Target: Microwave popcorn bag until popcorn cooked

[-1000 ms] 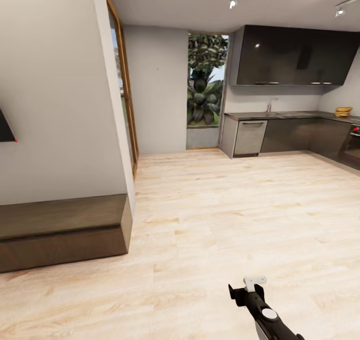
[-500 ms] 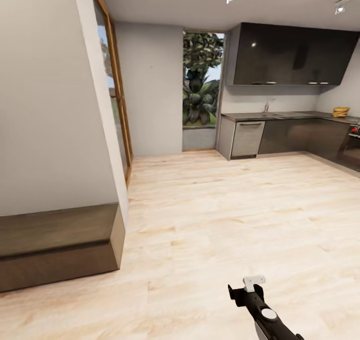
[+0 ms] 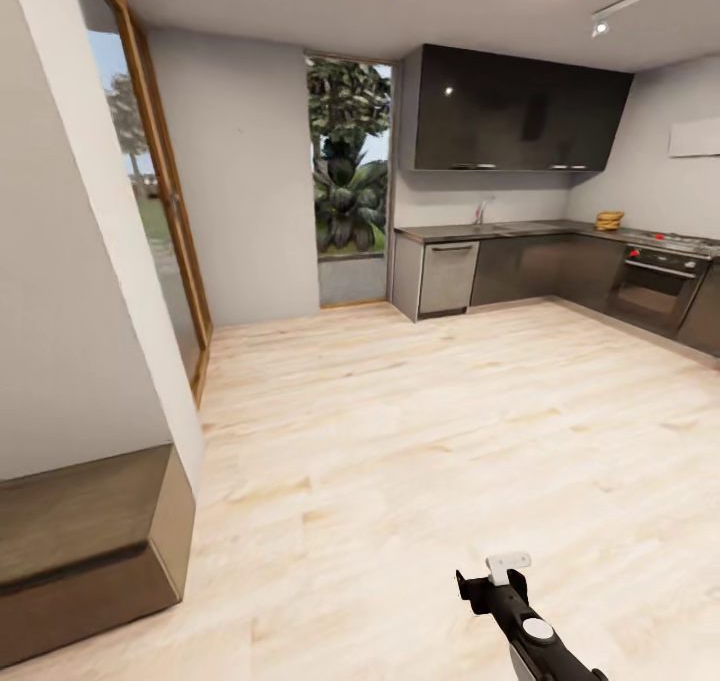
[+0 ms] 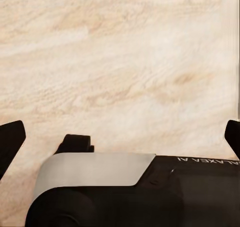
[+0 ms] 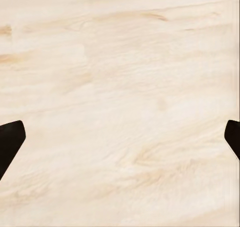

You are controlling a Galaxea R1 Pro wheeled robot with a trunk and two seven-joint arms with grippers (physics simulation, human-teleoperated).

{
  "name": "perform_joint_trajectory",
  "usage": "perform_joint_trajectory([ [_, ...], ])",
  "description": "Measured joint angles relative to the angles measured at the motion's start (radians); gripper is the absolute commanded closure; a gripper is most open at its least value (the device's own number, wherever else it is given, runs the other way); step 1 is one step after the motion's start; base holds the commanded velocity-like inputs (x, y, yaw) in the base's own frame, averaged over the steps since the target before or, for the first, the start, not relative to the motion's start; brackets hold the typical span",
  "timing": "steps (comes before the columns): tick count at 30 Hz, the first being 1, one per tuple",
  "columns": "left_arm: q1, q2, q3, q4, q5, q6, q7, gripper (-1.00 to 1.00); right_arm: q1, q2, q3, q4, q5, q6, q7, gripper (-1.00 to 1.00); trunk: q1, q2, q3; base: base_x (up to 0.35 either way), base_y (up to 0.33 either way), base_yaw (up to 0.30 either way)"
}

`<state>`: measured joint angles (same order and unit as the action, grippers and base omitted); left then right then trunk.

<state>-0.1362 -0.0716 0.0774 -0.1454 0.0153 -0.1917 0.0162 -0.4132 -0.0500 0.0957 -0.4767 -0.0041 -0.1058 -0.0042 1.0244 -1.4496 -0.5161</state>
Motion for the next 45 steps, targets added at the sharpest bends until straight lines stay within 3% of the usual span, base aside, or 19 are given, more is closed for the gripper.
perform_joint_trajectory([
  [39,0.0,-0.001,0.001,0.0,0.0,0.0,0.0,-1.0,0.0,0.002,0.001,-0.002,0.0,0.0,-0.012,-1.0,0.0,0.0,0.0,0.344,-0.007,-0.3],
  [45,0.0,-0.001,0.034,-0.001,-0.002,-0.001,-0.001,-1.0,0.0,0.002,0.001,-0.002,0.0,0.0,-0.012,-1.0,0.001,0.0,0.0,0.205,-0.038,-0.3],
])
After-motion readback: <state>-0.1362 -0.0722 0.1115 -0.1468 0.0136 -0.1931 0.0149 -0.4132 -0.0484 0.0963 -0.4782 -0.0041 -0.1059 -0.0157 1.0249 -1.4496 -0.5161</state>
